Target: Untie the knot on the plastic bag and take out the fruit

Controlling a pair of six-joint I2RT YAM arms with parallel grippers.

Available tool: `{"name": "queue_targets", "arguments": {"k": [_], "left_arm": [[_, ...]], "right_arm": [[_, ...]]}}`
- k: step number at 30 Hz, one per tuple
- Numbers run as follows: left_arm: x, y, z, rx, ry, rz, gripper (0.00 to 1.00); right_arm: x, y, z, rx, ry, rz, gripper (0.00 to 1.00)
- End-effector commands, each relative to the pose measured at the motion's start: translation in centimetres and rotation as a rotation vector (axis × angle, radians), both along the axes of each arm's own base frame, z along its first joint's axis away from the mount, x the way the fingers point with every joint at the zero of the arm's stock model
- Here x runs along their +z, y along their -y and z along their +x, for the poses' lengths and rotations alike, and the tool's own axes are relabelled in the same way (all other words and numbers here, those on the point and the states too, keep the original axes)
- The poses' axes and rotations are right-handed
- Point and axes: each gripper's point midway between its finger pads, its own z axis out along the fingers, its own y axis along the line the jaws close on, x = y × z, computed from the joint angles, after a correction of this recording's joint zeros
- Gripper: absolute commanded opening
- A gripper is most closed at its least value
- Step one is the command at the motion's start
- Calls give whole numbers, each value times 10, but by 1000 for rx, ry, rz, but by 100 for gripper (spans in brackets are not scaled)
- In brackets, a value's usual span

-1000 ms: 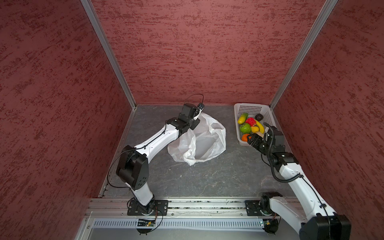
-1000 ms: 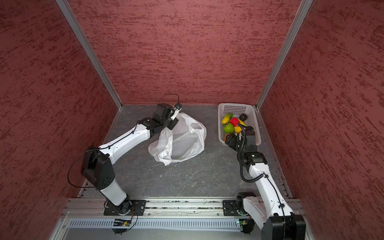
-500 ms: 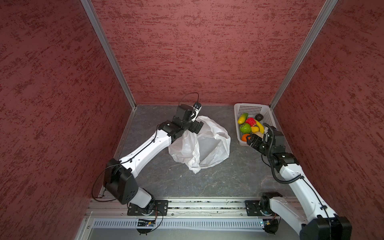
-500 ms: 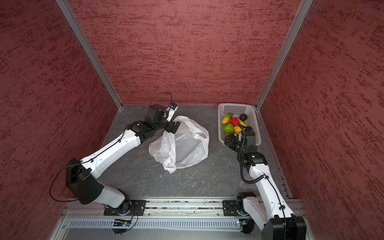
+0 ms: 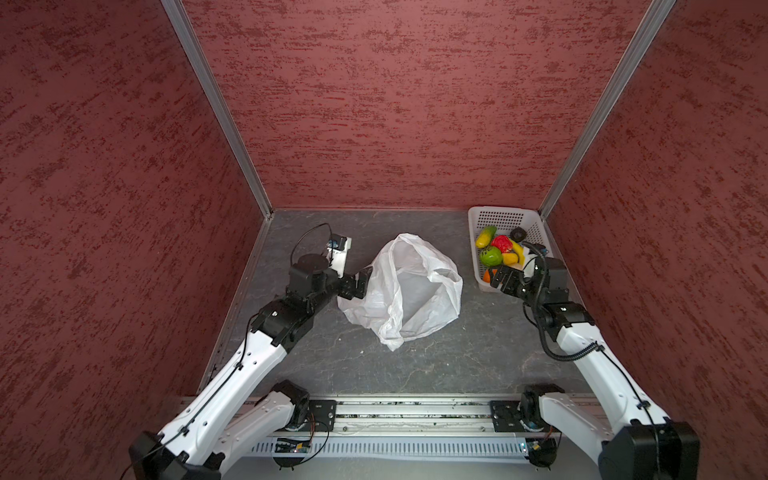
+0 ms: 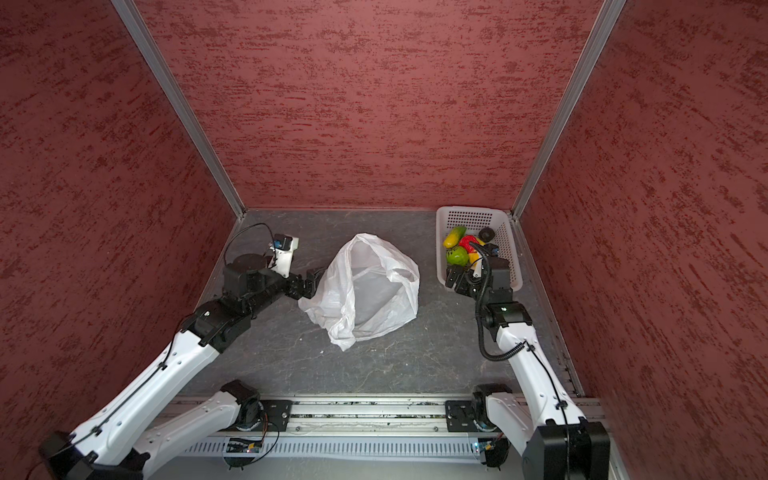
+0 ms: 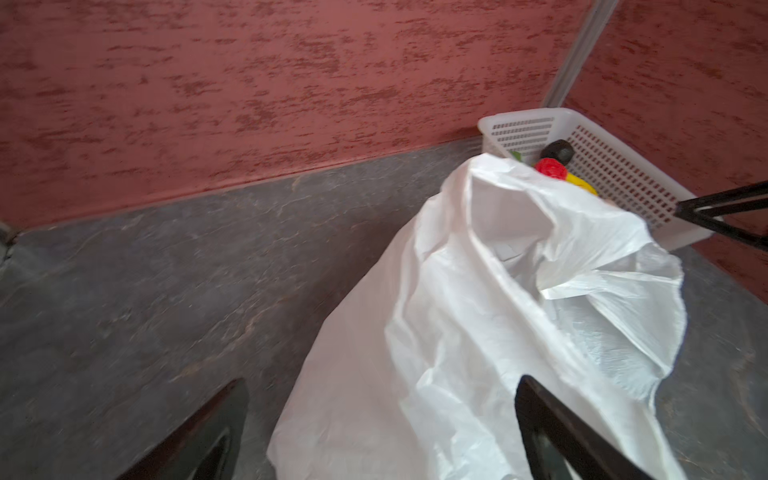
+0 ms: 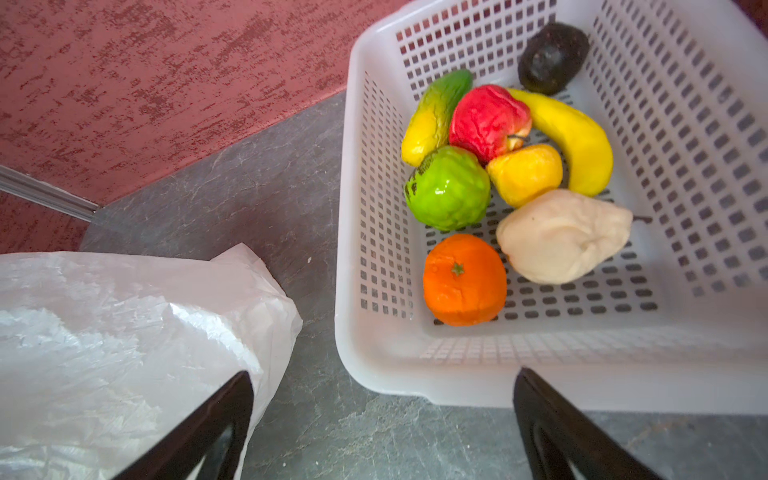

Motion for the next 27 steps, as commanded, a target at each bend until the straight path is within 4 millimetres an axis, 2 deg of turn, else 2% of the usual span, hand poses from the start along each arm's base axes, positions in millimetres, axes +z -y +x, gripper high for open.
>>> {"name": "queue_targets", "arguments": {"k": [1, 5, 10, 14, 18, 22, 27], "left_arm": [[-5, -33, 6, 129, 59, -35, 100], [-20, -59, 14, 201, 79, -14, 100], [-44, -88, 36, 275, 102, 22, 100], [-69, -113, 52, 349, 108, 38, 100], [-85, -128, 64, 382, 123, 48, 100], [-94, -141, 69, 406, 154, 19, 100], [-95, -145, 78, 401, 219, -31, 100]], "right_arm": [[1, 8, 16, 3, 73, -111, 98], [-2, 18, 33, -29, 125, -165, 98], [-12, 31, 57, -41, 197, -237, 99], [-19, 50, 68, -77, 236, -275, 98], [-32, 60, 77, -86, 278, -272, 98], [-44, 60, 79, -77, 310, -277, 98], [-40, 64, 68, -89, 414, -302, 98]]}}
